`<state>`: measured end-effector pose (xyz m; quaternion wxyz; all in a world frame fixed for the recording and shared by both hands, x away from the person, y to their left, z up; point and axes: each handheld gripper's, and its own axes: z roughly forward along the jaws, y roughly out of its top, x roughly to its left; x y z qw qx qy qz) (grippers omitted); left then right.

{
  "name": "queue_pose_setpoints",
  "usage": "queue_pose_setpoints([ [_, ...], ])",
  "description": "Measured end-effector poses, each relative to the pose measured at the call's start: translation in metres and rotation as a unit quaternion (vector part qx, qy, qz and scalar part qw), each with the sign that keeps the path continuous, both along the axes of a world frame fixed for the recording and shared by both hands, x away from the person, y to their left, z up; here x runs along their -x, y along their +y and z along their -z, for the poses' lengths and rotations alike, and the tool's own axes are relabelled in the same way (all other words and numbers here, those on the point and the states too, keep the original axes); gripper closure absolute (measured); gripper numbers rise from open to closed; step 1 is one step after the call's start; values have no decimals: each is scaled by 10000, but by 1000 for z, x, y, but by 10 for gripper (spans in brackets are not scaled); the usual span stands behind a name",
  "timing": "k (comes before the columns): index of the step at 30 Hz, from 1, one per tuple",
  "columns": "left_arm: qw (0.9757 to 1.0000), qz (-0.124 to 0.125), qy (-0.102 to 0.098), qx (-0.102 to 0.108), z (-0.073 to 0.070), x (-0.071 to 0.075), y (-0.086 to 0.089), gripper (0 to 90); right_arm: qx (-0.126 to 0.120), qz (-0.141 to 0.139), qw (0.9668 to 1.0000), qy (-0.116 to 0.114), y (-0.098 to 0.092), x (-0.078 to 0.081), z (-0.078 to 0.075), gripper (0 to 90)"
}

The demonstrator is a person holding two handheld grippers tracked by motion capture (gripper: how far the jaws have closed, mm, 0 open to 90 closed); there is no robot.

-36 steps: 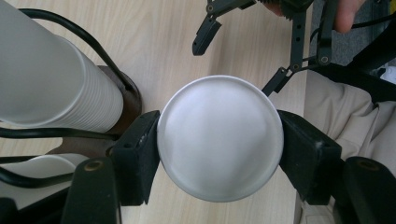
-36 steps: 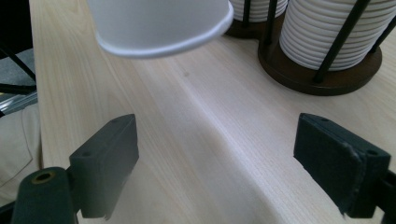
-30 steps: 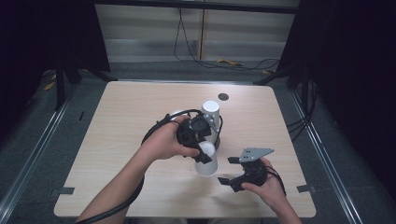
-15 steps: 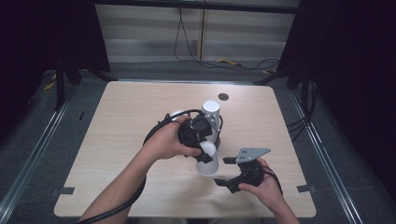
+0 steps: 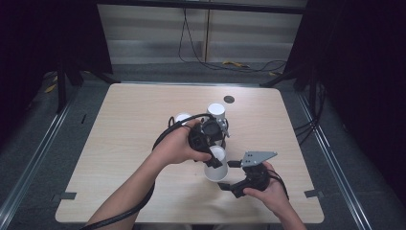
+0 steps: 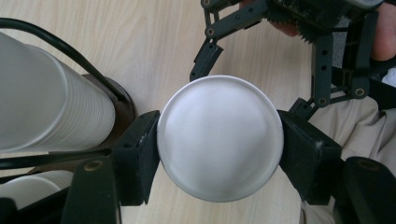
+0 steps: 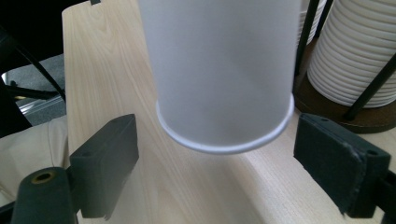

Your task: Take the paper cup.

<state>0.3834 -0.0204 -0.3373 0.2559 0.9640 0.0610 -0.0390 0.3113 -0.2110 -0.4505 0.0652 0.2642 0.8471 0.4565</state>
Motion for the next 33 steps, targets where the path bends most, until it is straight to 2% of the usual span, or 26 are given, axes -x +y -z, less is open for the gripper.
queue_pose_setpoints([
  [7, 10000, 33, 27, 25, 0, 0, -4, 342, 17, 7, 10000, -36, 1, 0, -1, 134],
  [9, 10000, 34, 35, 30, 0, 1, -6, 342, -61, -20, 10000, -40, 1, -1, -1, 134],
  [24, 9998, 154, 100, 14, -1, 3, -12, 342, -130, 34, 9998, -172, 1, -1, -2, 132],
  [33, 9997, 210, 103, 53, -4, 7, -16, 343, -54, 15, 9997, -245, 1, -1, 1, 130],
])
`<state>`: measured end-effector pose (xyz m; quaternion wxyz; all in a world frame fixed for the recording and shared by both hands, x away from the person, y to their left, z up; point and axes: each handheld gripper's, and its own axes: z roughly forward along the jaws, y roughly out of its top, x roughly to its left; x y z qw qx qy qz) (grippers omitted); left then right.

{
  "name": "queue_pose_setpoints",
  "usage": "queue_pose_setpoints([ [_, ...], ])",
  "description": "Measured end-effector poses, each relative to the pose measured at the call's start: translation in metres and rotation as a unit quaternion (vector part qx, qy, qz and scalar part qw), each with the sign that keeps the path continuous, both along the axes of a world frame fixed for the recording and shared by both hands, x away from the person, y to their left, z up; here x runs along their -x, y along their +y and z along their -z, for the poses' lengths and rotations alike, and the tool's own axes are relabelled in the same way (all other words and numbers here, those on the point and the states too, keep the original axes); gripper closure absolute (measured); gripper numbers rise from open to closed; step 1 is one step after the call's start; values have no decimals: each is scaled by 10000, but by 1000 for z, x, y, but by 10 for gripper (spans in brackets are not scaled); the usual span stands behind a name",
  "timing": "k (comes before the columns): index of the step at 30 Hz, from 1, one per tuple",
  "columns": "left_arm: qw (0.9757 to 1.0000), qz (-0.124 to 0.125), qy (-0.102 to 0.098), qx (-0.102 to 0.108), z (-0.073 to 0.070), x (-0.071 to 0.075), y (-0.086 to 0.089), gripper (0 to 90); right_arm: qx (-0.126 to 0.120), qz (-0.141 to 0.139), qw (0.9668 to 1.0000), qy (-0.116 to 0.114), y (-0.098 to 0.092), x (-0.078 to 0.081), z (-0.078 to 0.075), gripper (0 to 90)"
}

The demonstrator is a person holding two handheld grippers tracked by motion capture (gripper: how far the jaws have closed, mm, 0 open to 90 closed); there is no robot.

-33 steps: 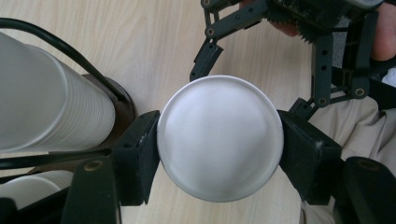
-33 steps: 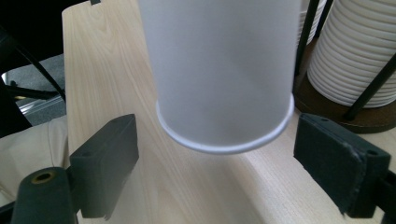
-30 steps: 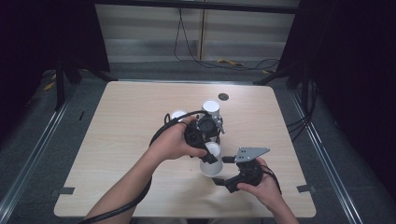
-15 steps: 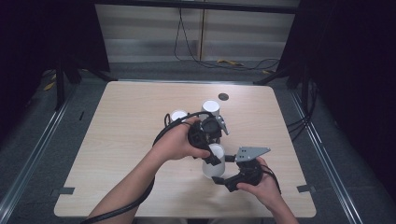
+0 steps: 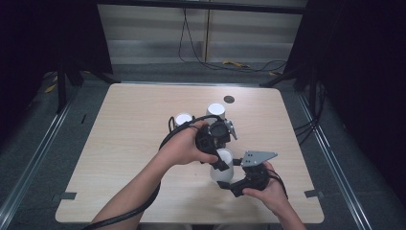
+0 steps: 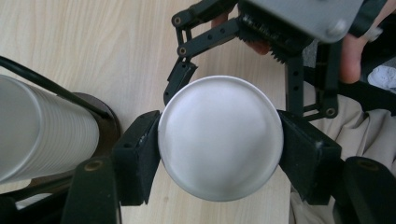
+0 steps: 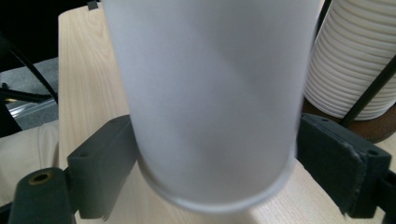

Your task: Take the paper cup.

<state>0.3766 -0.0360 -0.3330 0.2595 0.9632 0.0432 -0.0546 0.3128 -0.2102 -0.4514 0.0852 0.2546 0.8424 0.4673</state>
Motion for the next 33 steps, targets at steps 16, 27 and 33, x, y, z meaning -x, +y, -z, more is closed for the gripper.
queue_pose_setpoints([
  [16, 9999, 55, 48, 119, -4, 0, -3, 343, -6, 5, 10000, -20, 0, 1, 2, 132],
  [27, 9998, 15, 115, 171, -3, -3, 2, 343, -45, 20, 10000, -20, -2, 1, 3, 157],
  [33, 9996, -28, 161, 233, -3, -5, 5, 343, -94, 56, 9999, -15, -4, 1, 2, 167],
])
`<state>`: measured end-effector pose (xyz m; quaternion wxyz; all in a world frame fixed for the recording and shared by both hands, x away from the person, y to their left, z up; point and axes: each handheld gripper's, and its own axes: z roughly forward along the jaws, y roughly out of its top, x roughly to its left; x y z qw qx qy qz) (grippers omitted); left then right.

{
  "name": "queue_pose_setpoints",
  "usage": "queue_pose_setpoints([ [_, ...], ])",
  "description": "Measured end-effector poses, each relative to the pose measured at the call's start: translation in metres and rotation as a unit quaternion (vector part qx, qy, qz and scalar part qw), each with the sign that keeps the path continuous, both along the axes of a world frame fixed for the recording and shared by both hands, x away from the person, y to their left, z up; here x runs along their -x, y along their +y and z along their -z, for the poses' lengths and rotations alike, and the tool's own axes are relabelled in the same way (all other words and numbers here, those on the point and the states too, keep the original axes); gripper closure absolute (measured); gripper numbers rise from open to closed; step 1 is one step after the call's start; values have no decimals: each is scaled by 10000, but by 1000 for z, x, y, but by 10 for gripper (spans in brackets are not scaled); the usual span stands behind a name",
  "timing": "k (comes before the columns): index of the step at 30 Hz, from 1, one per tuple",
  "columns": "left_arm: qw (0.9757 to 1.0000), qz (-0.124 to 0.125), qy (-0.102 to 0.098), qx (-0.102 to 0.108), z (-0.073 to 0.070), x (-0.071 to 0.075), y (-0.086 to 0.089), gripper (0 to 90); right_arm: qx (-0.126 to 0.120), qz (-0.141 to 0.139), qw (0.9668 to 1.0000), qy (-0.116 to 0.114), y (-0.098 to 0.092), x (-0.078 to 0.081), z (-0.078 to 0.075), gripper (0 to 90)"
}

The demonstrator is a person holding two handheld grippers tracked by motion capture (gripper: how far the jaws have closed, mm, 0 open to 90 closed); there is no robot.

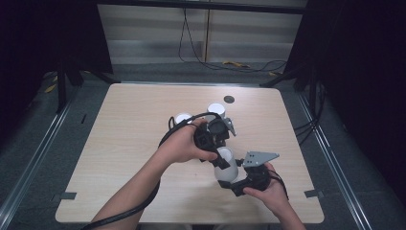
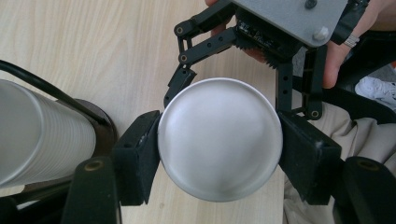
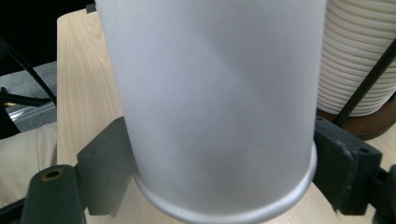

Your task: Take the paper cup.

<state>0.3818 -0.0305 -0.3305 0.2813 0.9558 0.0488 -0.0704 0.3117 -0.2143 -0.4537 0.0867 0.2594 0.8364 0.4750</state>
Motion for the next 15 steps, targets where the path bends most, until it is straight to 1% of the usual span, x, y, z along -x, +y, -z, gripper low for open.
queue_pose_setpoints([
  [7, 10000, 15, -8, -47, 1, 0, 3, 343, 50, -6, 10000, -38, 0, 1, -1, 173],
  [8, 10000, -13, 2, -34, 1, 0, 3, 342, 41, -8, 10000, -35, 0, 1, -1, 176],
  [10, 10000, 8, -6, -75, 2, -1, 4, 341, 32, -6, 10000, -35, 0, 1, 0, 179],
  [15, 10000, 19, -10, -71, 4, -3, 6, 340, -24, -13, 10000, -9, -1, 1, 0, 185],
])
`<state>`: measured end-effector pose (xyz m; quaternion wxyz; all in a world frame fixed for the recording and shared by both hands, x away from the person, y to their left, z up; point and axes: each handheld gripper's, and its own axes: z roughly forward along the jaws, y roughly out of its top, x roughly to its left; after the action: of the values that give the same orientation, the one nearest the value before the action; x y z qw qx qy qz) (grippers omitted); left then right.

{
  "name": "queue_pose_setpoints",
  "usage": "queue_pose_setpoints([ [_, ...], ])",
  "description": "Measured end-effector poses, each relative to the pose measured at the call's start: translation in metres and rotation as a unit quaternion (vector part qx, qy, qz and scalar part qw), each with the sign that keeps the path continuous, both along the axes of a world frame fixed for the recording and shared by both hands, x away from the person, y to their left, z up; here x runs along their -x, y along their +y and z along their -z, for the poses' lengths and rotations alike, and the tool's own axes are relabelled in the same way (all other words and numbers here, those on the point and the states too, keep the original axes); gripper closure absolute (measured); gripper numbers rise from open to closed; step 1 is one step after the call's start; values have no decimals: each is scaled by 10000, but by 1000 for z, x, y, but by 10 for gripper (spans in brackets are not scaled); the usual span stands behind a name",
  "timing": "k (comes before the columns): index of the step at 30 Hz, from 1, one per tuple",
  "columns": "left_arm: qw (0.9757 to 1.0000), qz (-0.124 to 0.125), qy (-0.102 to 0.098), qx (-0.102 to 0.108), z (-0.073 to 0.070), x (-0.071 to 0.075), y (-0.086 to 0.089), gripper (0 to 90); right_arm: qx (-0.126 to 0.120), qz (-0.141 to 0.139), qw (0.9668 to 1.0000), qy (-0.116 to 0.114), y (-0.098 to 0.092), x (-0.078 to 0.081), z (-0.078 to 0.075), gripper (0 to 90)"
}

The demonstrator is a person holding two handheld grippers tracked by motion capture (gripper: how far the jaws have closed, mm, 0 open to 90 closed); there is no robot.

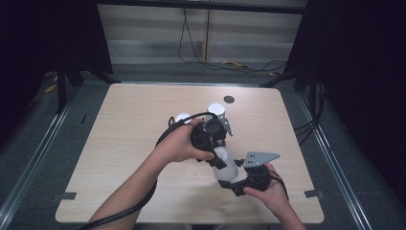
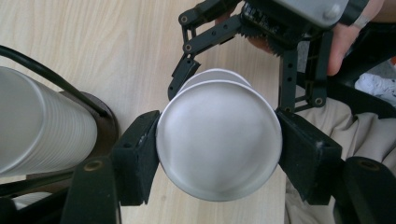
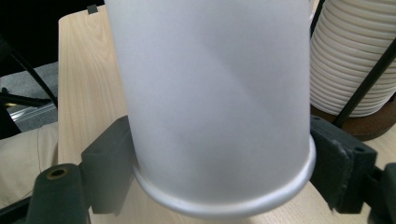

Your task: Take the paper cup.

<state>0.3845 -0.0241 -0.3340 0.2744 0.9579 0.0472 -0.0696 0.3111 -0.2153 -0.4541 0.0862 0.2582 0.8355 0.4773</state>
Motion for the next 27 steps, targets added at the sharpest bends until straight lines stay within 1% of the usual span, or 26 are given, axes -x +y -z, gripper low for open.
queue_pose_setpoints([
  [2, 10000, -23, 21, 14, 0, 0, 1, 340, -4, 7, 10000, -2, -1, 0, 0, 187],
  [5, 10000, 9, 11, 6, 1, -1, 1, 338, -5, 4, 10000, -3, -2, 0, -1, 190],
  [9, 10000, -33, 34, 16, 3, -2, 2, 334, -35, 11, 10000, 20, -4, 0, -1, 195],
  [11, 10000, 9, 11, -42, 4, -2, 3, 333, -28, 7, 10000, 0, -4, 0, 0, 199],
  [13, 10000, -22, 35, -28, 4, -3, 3, 332, -29, 4, 10000, 3, -4, 0, 0, 200],
  [16, 10000, -79, 12, 17, 4, -3, 6, 329, -72, -3, 10000, 15, -3, -1, -1, 205],
  [18, 10000, -73, 1, 22, 4, -4, 7, 326, -97, -1, 10000, 15, -3, -2, -1, 205],
  [20, 10000, -61, -8, -17, 4, -4, 9, 325, -145, -24, 9999, 19, -3, -2, -1, 207],
  [23, 10000, -92, -10, -9, 5, -4, 11, 320, -150, -21, 9999, -18, -3, -2, -2, 210],
  [25, 9999, -86, -45, -28, 6, -5, 11, 312, -241, 0, 9997, -1, -4, -2, -2, 214],
  [27, 10000, -70, -43, -50, 7, -5, 11, 309, -232, 19, 9997, -15, -5, -1, -2, 219],
])
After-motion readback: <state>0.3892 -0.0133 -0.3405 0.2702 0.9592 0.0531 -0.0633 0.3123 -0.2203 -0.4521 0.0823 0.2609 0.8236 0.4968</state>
